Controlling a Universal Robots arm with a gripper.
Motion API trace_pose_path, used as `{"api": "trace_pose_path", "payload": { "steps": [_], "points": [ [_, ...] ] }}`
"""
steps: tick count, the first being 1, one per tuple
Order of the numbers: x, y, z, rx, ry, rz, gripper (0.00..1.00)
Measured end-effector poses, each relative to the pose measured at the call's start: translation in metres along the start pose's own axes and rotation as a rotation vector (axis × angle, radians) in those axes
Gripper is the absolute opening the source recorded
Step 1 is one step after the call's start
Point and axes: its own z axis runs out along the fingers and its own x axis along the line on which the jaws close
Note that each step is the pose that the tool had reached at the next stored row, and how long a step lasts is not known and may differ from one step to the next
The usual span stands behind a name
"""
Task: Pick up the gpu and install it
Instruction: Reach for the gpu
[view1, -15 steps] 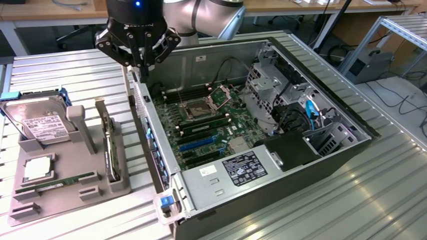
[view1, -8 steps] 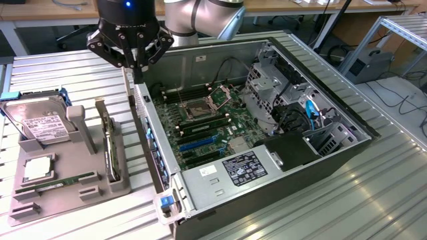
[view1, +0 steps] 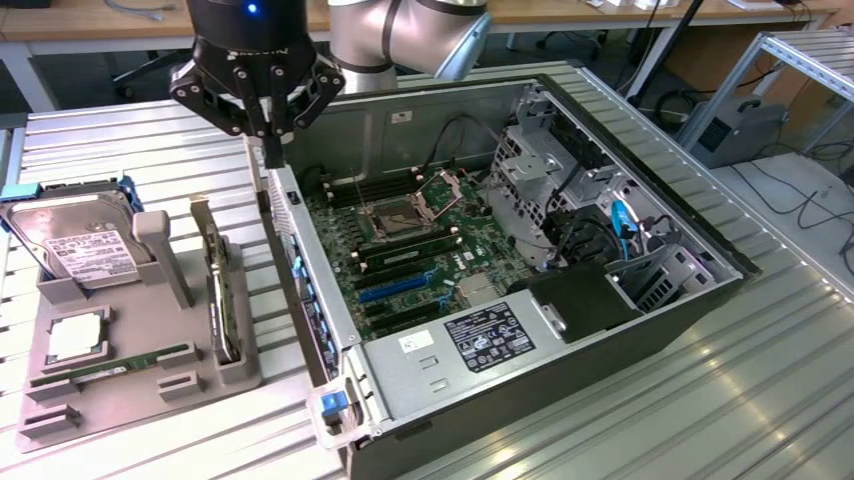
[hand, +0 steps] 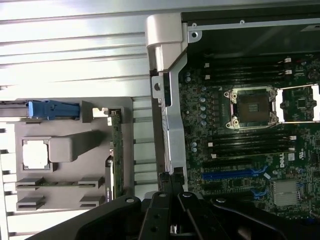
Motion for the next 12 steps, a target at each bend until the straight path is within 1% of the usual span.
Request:
{"api": "trace_pose_path", "payload": {
  "steps": [12],
  "points": [
    [0.0035, -0.0003, -0.0001, 0.0002, 0.0, 0.0, 0.11]
  ]
}}
